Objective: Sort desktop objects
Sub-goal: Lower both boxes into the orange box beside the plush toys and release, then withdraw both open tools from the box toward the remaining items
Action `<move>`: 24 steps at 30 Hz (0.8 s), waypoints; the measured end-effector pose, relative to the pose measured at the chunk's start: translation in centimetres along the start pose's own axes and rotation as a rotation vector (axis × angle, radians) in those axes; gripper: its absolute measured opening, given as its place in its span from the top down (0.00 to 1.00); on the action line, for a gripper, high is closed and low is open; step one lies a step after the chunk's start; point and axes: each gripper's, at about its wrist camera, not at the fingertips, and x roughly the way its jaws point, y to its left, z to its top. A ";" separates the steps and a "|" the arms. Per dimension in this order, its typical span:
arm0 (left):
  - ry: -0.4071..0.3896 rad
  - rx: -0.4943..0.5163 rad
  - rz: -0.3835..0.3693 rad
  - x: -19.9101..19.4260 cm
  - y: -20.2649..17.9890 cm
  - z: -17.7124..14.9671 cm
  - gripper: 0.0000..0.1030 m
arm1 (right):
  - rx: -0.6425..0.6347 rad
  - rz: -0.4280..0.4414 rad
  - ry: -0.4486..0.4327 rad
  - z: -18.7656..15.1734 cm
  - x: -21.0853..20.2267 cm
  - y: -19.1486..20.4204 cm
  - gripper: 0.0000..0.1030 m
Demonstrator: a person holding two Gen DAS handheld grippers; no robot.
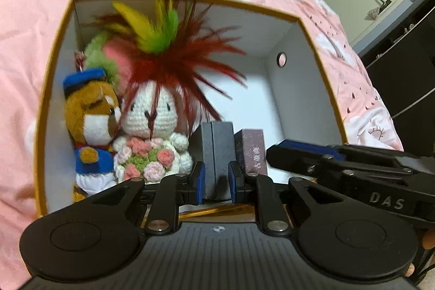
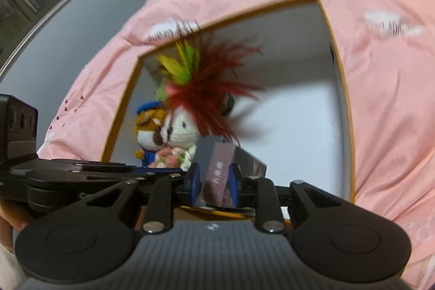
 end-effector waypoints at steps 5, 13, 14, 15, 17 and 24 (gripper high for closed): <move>-0.119 0.065 0.044 -2.4 -1.5 -0.9 0.80 | -0.113 -0.039 -0.137 -0.7 -2.9 1.7 0.49; -0.267 0.182 0.107 -5.6 -4.0 -2.9 0.75 | -0.195 -0.087 -0.326 -2.8 -6.2 3.1 0.18; -0.278 0.199 0.113 -5.9 -4.2 -3.3 0.73 | -0.196 -0.096 -0.352 -3.1 -6.5 3.2 0.18; -0.290 0.215 0.120 -6.2 -4.5 -3.6 0.73 | -0.195 -0.106 -0.378 -3.5 -6.8 3.2 0.17; -0.310 0.251 0.131 -6.6 -5.0 -4.2 0.72 | -0.199 -0.122 -0.413 -4.1 -7.3 3.3 0.15; -0.290 0.323 0.140 -7.7 -5.4 -5.9 0.72 | -0.254 -0.164 -0.441 -6.6 -8.1 4.0 0.12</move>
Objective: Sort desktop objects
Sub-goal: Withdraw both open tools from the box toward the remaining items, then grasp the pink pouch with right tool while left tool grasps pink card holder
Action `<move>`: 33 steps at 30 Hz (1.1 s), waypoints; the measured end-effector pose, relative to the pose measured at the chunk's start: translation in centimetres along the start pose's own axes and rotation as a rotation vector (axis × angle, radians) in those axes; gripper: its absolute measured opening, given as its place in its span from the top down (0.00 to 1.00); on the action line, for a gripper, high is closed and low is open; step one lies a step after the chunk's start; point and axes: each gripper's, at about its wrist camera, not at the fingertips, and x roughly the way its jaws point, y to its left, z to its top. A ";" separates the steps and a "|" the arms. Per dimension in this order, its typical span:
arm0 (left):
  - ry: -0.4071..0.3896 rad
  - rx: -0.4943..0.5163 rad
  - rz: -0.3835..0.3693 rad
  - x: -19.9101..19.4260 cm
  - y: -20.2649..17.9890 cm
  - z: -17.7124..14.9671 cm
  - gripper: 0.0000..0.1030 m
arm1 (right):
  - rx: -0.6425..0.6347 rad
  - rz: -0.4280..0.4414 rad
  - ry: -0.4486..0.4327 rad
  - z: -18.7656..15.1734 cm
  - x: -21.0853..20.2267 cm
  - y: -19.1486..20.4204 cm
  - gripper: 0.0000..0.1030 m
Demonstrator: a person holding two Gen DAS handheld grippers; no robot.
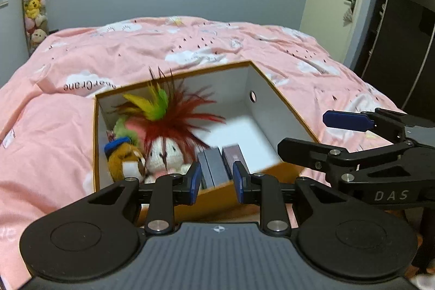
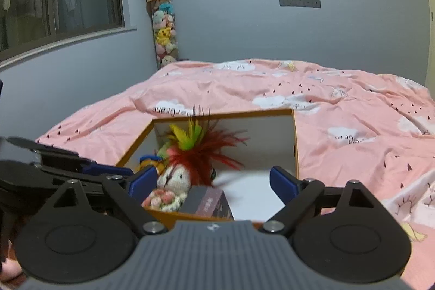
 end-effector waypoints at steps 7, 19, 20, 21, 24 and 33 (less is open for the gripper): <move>0.153 -0.053 -0.029 -0.3 1.7 -2.3 0.72 | -0.036 0.036 0.101 -1.9 -0.6 0.4 0.12; 0.314 -0.045 -0.003 -1.1 3.0 -6.5 0.72 | 0.089 0.049 0.357 -5.7 0.9 0.6 0.32; 0.320 -0.049 -0.001 -1.1 3.0 -6.7 0.72 | 0.082 0.053 0.373 -6.1 1.0 0.9 0.38; 0.323 -0.052 -0.003 -1.1 3.1 -6.9 0.72 | 0.079 0.060 0.384 -6.3 1.2 1.2 0.40; 0.328 -0.062 -0.017 -1.1 3.2 -7.2 0.72 | 0.084 0.091 0.412 -6.9 1.4 1.4 0.45; 0.349 -0.040 -0.019 -0.8 2.8 -7.5 0.64 | 0.063 0.131 0.453 -7.2 1.9 2.1 0.45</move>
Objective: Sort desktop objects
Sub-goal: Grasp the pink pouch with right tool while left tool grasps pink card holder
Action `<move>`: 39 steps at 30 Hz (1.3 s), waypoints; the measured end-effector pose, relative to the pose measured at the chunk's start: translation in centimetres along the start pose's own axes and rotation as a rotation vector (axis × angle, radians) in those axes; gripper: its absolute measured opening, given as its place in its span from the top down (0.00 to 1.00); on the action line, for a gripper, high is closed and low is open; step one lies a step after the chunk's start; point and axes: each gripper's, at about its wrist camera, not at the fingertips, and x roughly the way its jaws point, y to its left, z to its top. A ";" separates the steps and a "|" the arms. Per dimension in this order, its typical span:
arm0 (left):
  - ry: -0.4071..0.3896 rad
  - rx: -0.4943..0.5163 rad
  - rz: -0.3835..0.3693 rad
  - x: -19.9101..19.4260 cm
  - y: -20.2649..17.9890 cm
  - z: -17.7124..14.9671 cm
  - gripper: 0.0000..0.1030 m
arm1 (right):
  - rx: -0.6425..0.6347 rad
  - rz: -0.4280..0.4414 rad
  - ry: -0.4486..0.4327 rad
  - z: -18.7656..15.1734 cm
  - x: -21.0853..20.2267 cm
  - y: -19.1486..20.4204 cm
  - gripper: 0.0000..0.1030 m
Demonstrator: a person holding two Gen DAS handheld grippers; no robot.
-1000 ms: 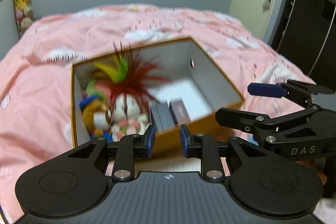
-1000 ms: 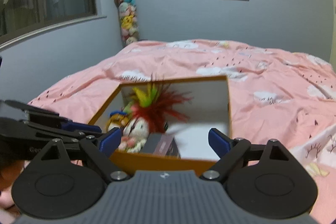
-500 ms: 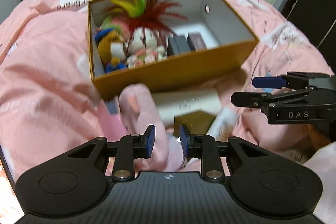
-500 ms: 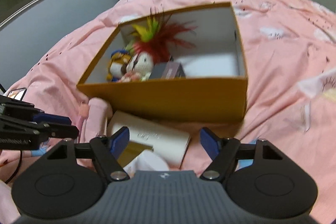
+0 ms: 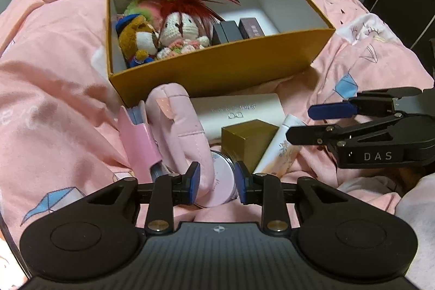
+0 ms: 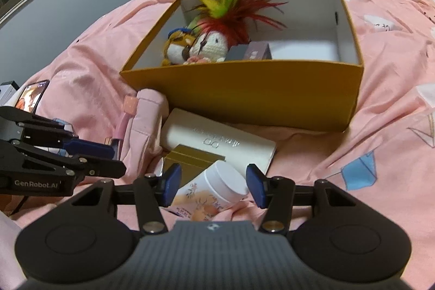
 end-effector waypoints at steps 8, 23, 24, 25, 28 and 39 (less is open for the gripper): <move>-0.020 -0.044 0.086 0.0 1.1 0.3 0.51 | -0.015 0.033 0.015 1.1 0.5 0.0 0.45; 0.046 -0.217 0.156 2.7 5.6 1.9 0.59 | -0.166 0.235 0.151 4.4 6.3 5.9 0.49; 0.048 -0.217 0.157 2.9 5.7 2.0 0.59 | -0.165 0.236 0.162 4.4 6.7 6.0 0.49; 0.045 -0.218 0.163 3.0 5.7 2.1 0.60 | -0.161 0.235 0.171 4.4 7.1 6.1 0.49; 0.042 -0.227 0.180 3.3 6.1 2.6 0.62 | -0.145 0.226 0.180 4.9 7.9 5.8 0.49; 0.058 -0.239 0.187 4.0 6.8 2.8 0.63 | -0.112 0.242 0.239 5.1 10.4 6.3 0.48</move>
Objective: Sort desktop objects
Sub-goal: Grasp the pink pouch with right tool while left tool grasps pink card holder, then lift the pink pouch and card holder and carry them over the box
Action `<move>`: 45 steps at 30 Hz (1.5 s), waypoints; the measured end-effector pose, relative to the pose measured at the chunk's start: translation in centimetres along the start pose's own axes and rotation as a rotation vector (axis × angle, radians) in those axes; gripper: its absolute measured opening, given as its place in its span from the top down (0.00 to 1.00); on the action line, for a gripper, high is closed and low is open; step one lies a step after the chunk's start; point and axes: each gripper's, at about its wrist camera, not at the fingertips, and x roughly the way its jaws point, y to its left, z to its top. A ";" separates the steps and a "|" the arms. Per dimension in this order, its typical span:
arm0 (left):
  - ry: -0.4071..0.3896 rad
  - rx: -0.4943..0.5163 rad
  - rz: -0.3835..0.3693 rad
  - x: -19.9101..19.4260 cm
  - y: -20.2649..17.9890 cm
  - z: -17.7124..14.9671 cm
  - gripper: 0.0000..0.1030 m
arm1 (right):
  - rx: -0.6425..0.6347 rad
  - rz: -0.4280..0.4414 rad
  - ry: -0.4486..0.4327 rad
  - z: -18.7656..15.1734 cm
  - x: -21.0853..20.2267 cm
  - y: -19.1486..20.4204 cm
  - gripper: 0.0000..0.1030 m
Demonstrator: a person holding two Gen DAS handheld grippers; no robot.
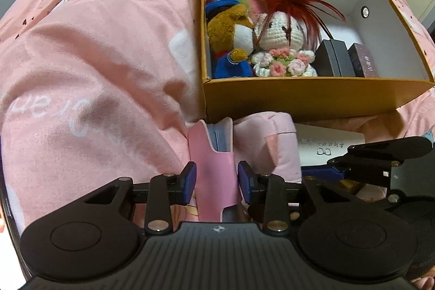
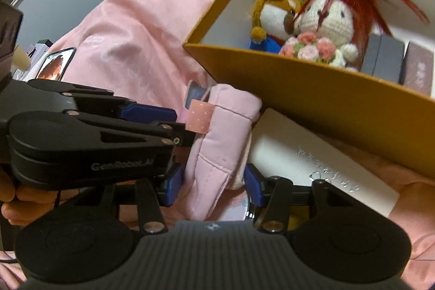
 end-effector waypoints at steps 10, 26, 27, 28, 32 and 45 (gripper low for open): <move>0.001 -0.025 0.038 0.7 1.1 -0.2 0.73 | 0.018 -0.009 -0.026 0.6 0.6 0.0 0.64; -0.110 -0.082 -0.074 -3.9 0.6 -0.7 0.76 | 0.098 0.056 -0.141 0.0 -5.7 -1.5 0.70; -0.119 -0.076 -0.084 -4.4 0.3 -0.6 0.76 | 0.103 0.057 -0.153 -0.1 -6.5 -1.7 0.70; -0.127 -0.068 -0.094 -4.7 -0.1 -0.6 0.76 | 0.110 0.062 -0.162 -0.3 -7.2 -1.9 0.70; -0.157 -0.028 -0.138 -6.2 -1.7 -0.5 0.76 | 0.140 0.077 -0.198 -0.9 -10.0 -2.7 0.70; -0.270 0.082 -0.268 -10.0 -6.4 2.8 0.77 | 0.112 -0.069 -0.373 -2.1 -19.2 -4.0 0.70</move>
